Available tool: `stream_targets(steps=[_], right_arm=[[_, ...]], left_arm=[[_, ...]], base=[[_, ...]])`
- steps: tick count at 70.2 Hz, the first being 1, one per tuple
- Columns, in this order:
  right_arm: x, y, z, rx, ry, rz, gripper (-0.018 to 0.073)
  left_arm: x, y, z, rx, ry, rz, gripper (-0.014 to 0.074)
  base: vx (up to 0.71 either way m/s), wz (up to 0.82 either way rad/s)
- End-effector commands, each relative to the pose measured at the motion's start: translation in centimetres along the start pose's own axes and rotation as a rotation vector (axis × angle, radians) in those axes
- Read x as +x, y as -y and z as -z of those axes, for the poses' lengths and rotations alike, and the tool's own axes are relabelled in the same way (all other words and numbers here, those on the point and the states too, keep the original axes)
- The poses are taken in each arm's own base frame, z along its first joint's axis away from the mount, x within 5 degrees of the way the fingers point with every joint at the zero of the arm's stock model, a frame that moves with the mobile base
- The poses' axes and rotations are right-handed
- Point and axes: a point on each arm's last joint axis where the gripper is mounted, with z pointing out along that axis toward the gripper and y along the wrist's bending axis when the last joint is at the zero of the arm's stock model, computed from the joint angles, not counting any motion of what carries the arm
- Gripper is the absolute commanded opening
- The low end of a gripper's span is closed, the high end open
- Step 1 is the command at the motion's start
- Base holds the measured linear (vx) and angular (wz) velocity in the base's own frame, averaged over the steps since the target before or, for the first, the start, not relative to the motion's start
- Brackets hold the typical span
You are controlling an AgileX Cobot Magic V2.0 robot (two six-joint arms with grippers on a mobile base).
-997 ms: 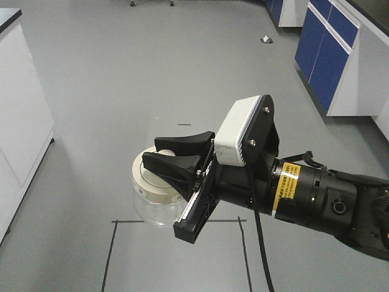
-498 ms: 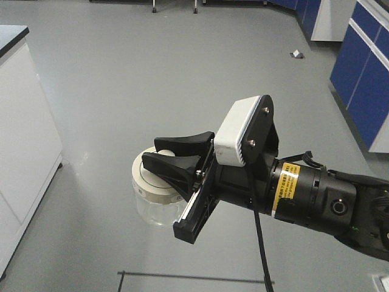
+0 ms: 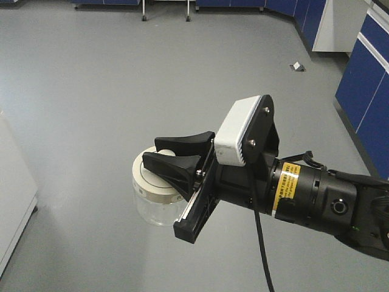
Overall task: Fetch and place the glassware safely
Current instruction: 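Hold the jar in the right gripper while the base turns away, then carry the jar in the right gripper while driving to the black bench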
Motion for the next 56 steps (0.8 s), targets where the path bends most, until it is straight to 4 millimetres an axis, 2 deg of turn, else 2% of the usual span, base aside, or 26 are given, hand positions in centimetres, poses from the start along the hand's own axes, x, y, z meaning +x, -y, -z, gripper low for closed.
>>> stream_targets(steps=[1,56], right_arm=[[-2.37,-0.34,0.49,-0.027,0.124,0.000,-0.0003],[-2.37,-0.34,0.49,-0.027,0.124,0.000,-0.0003]], left_arm=[[-1.42,-0.08,0.23,-0.001,0.089,0.010,-0.0007],[-1.42,-0.08,0.23,-0.001,0.089,0.010,-0.0007]], base=[[0.56,-0.09],[0.57,-0.02]])
